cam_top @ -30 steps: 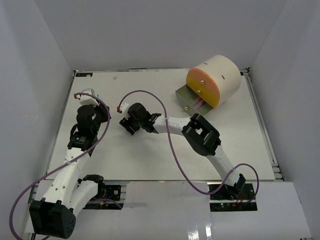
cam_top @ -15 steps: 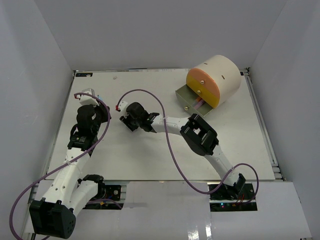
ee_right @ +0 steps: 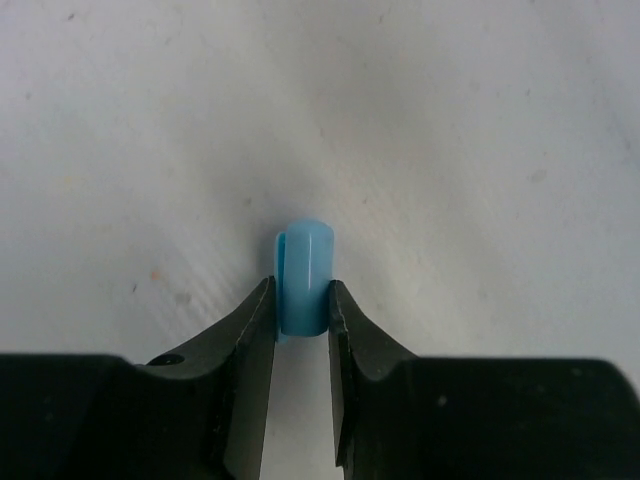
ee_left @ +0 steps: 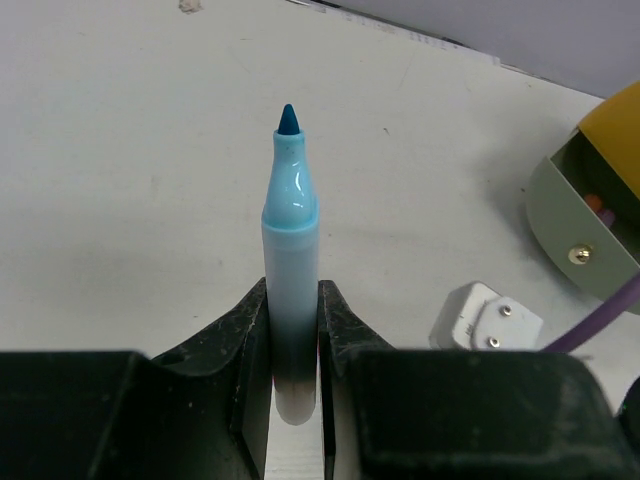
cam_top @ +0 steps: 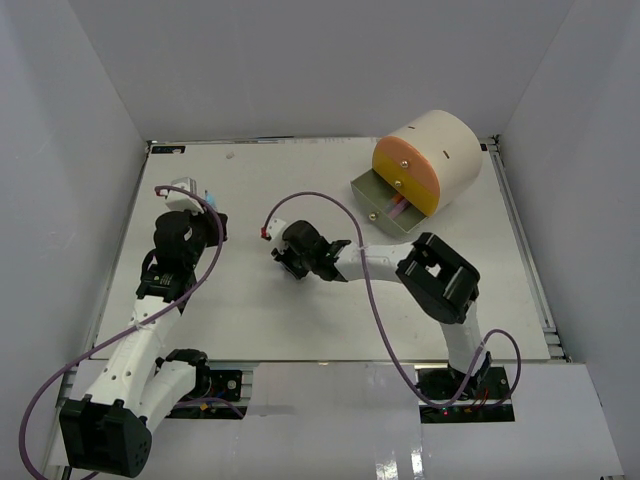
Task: Sort the stationery into containers
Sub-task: Move the pen cap to the center of the board.
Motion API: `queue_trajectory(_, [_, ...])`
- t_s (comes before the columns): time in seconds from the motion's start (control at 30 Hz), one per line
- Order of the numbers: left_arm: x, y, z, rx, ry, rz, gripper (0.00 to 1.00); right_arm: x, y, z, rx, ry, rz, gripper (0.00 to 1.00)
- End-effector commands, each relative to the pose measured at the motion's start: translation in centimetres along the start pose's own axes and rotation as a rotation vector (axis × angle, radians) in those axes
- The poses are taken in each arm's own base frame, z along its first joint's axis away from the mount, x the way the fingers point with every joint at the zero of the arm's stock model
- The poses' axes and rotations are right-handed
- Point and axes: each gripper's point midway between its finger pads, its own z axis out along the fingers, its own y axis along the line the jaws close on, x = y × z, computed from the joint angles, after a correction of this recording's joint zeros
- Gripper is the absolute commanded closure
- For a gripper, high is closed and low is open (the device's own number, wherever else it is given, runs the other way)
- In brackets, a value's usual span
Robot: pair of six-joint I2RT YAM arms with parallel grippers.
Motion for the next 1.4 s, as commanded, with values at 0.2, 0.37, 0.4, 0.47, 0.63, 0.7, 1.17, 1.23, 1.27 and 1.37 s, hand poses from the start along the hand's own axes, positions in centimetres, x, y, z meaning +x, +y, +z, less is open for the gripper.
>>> queue_trajectory(0.2, [-0.1,-2.8,-0.2,0.170,-0.001,0.032,0.84,4.1,1.1,-6.7,-0.060,0.048,0.129,0.76])
queue_trajectory(0.37, [0.0,-3.1,-0.2,0.189,0.008,0.036,0.83,6.7,0.9,-8.0,-0.038,0.160,0.127,0.72])
queue_trajectory(0.4, [0.1,-3.1,-0.2,0.190,0.010,0.036,0.83,7.4,0.8,-8.3,-0.030,0.189,0.126,0.72])
queue_trajectory(0.47, [0.2,-3.2,-0.2,0.193,0.011,0.036,0.83,7.9,0.7,-8.6,-0.027,0.216,0.125,0.69])
queue_trajectory(0.63, [0.1,-3.2,-0.2,0.196,0.011,0.036,0.83,9.2,0.3,-9.0,0.001,0.291,0.114,0.62])
queue_trajectory(0.7, [0.2,-3.3,-0.1,0.198,0.014,0.036,0.83,8.9,0.1,-8.9,0.007,0.297,0.107,0.57])
queue_trajectory(1.17, [0.4,-3.3,-0.1,0.200,0.023,0.035,0.82,6.5,-0.8,-8.4,0.022,0.321,0.044,0.51])
queue_trajectory(1.23, [0.3,-3.4,-0.1,0.204,0.023,0.034,0.82,6.2,-0.8,-8.3,0.017,0.319,0.039,0.50])
queue_trajectory(1.27, [0.3,-3.4,-0.1,0.202,0.023,0.032,0.82,6.3,-0.6,-8.2,0.007,0.321,0.039,0.50])
queue_trajectory(1.37, [0.3,-3.4,-0.1,0.202,0.022,0.034,0.82,6.1,-0.5,-8.0,-0.003,0.322,0.037,0.50])
